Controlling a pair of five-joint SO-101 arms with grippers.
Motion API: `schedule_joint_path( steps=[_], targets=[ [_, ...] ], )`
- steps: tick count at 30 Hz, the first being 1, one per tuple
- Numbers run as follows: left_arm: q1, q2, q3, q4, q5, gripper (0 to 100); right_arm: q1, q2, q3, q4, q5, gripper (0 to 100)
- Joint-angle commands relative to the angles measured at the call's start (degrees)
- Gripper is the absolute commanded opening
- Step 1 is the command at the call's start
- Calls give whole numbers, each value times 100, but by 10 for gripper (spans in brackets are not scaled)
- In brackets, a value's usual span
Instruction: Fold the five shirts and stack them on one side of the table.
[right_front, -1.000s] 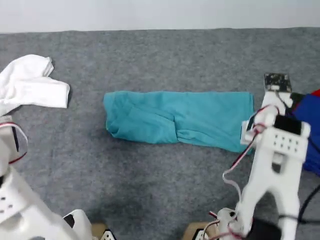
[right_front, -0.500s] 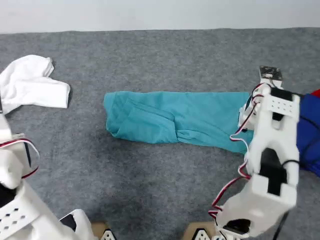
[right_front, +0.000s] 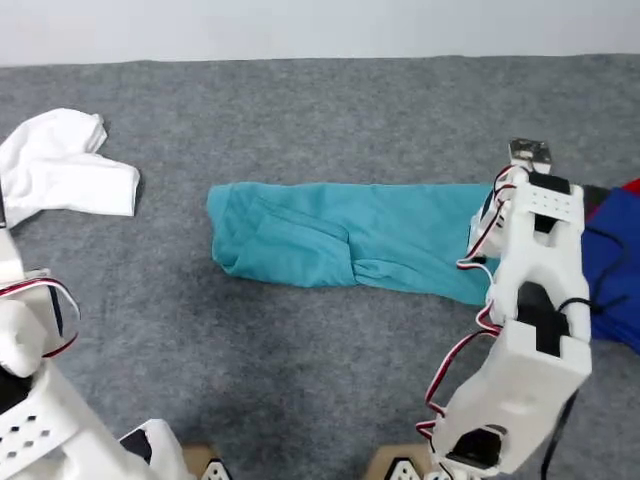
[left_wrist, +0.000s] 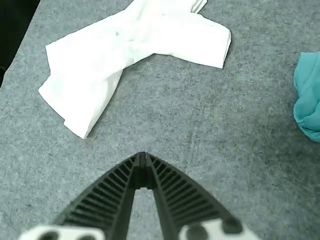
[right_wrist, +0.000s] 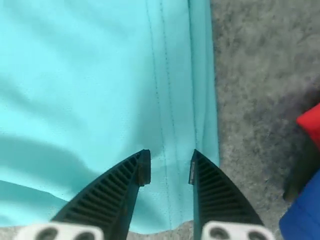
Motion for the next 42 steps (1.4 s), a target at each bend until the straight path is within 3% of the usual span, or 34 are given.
schedule_joint_path(
  steps=[1,27,33,42],
  targets=[
    [-26,-53,-13,9,18,4,-13,-75,-334,-31,-62,137],
    [-9,-70,479,-220,26,3,233,602,-765,-57,-35,135],
    [0,-70,488,-264,26,3,224,576,-923,-13,-53,55],
    [0,-26,488,-273,9,3,215,576,-1565,286,-62,46]
  ],
)
